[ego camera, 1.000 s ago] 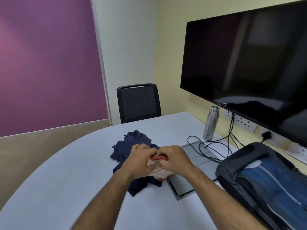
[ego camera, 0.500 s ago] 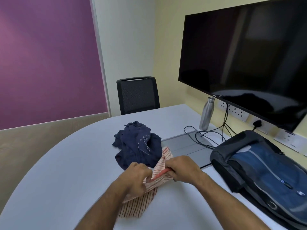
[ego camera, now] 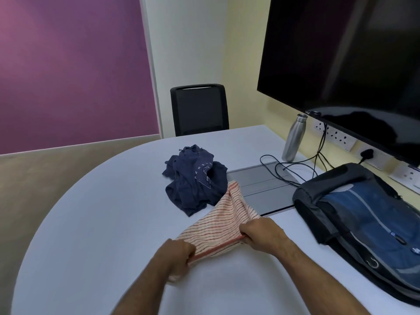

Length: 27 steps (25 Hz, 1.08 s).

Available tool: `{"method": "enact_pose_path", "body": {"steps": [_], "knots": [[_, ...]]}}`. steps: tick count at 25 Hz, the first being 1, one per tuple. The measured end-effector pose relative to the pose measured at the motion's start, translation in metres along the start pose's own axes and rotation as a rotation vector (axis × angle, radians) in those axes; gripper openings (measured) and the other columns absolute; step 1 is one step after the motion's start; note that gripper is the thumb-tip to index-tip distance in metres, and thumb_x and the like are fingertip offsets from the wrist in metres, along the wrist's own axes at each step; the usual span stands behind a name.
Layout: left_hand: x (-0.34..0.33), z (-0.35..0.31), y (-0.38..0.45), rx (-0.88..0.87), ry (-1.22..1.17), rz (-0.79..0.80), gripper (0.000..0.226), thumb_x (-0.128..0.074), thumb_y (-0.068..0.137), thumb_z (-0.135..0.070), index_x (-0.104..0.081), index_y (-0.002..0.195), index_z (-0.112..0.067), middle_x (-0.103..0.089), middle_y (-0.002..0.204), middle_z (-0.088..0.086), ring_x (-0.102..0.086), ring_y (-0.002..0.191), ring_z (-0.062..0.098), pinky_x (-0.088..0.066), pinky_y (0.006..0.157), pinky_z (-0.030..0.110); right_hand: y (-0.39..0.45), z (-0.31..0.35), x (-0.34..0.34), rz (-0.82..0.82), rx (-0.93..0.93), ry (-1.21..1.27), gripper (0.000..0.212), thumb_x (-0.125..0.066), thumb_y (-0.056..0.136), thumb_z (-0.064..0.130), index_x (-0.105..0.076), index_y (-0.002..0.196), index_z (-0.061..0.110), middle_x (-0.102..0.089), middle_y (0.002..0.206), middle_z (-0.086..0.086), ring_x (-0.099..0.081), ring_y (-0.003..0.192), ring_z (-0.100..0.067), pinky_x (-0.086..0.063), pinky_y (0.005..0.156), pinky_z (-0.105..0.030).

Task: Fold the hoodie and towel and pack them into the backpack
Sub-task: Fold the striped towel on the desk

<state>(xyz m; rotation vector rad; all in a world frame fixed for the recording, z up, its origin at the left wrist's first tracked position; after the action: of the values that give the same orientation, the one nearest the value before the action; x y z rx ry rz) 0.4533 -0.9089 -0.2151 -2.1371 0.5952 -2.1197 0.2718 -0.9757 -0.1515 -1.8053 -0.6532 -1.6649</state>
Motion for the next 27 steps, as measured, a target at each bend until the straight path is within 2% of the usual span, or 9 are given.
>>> {"method": "enact_pose_path", "body": {"steps": [4,10,14,17,19,21,22,25,27], "knots": [[-0.026,0.032,-0.023,0.142,0.203,0.097,0.026,-0.047,0.087,-0.018,-0.060,0.108,-0.025,-0.067,0.113,0.003,-0.064,0.103,0.026,-0.038,0.094,0.038,-0.028,-0.023,-0.031,0.073,-0.038,-0.006,0.031,-0.048,0.097,0.045,-0.061,0.096,0.017,-0.070,0.098,-0.002,-0.064,0.089,-0.023,-0.045,0.070,-0.034],[-0.055,0.025,-0.072,0.166,0.190,0.078,0.023,-0.044,0.088,-0.010,-0.054,0.097,-0.028,-0.068,0.110,-0.002,-0.063,0.103,0.023,-0.032,0.080,0.033,-0.074,-0.025,-0.092,0.255,-0.095,0.037,0.013,-0.052,0.090,0.030,-0.060,0.094,0.020,-0.068,0.104,-0.003,-0.062,0.094,-0.023,-0.040,0.070,-0.031],[-0.097,0.002,-0.097,0.136,0.093,0.217,0.026,-0.047,0.082,-0.011,-0.055,0.102,-0.025,-0.066,0.112,-0.004,-0.061,0.107,0.023,-0.039,0.086,0.034,-0.109,-0.013,-0.125,0.407,-0.140,0.115,0.003,-0.056,0.085,0.026,-0.059,0.086,0.026,-0.064,0.099,-0.001,-0.050,0.082,-0.017,-0.037,0.069,-0.028],[-0.106,-0.010,-0.106,0.115,-0.026,0.244,0.024,-0.056,0.080,-0.042,-0.059,0.096,-0.025,-0.067,0.097,-0.006,-0.065,0.093,0.021,-0.045,0.078,0.031,-0.135,-0.017,-0.144,0.523,-0.197,0.234,0.015,-0.067,0.070,0.037,-0.053,0.071,0.031,-0.064,0.093,0.008,-0.058,0.086,-0.013,-0.046,0.071,-0.027],[-0.105,-0.012,-0.108,0.108,-0.112,0.256,0.051,-0.052,0.074,-0.073,-0.062,0.080,-0.023,-0.060,0.075,-0.009,-0.059,0.073,0.015,-0.042,0.064,0.026,-0.144,-0.020,-0.148,0.587,-0.236,0.342,0.036,-0.072,0.059,0.060,-0.063,0.075,0.029,-0.067,0.089,0.010,-0.062,0.087,-0.011,-0.052,0.074,-0.029],[-0.099,-0.009,-0.104,0.153,-0.203,0.202,0.055,-0.048,0.075,-0.080,-0.061,0.073,-0.027,-0.056,0.069,-0.012,-0.053,0.066,0.008,-0.039,0.060,0.023,-0.144,-0.025,-0.145,0.569,-0.277,0.415,0.056,-0.065,0.060,0.079,-0.069,0.078,0.026,-0.068,0.082,0.011,-0.064,0.083,-0.008,-0.053,0.075,-0.028],[-0.093,-0.004,-0.098,0.199,-0.230,0.135,0.048,-0.048,0.079,-0.077,-0.059,0.075,-0.030,-0.056,0.072,-0.014,-0.054,0.070,0.006,-0.040,0.062,0.021,-0.140,-0.027,-0.138,0.520,-0.284,0.414,0.056,-0.062,0.065,0.080,-0.069,0.079,0.026,-0.068,0.082,0.011,-0.063,0.082,-0.008,-0.052,0.074,-0.026],[-0.069,0.012,-0.080,0.340,-0.297,-0.109,0.027,-0.051,0.088,-0.061,-0.058,0.094,-0.036,-0.060,0.094,-0.015,-0.056,0.088,0.005,-0.048,0.076,0.024,-0.110,-0.038,-0.108,0.303,-0.297,0.287,0.030,-0.059,0.084,0.059,-0.065,0.090,0.030,-0.068,0.096,0.011,-0.060,0.086,-0.008,-0.045,0.073,-0.023],[-0.062,0.025,-0.066,0.437,-0.400,-0.211,0.031,-0.055,0.090,-0.053,-0.057,0.115,-0.034,-0.061,0.111,-0.013,-0.055,0.102,0.007,-0.050,0.086,0.028,-0.081,-0.041,-0.090,0.177,-0.311,0.270,0.023,-0.055,0.093,0.045,-0.065,0.107,0.030,-0.068,0.111,0.009,-0.060,0.096,-0.009,-0.047,0.083,-0.023]]}}
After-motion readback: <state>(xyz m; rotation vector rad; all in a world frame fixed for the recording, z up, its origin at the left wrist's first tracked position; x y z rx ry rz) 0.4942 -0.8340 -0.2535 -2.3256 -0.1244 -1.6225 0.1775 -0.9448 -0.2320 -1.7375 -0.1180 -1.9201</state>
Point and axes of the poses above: each hand's wrist, its own y-axis towards the middle knuckle, its own x-axis out of the back of the hand, z = x × y, the point moved 10 cm from there along y, towards the middle knuckle
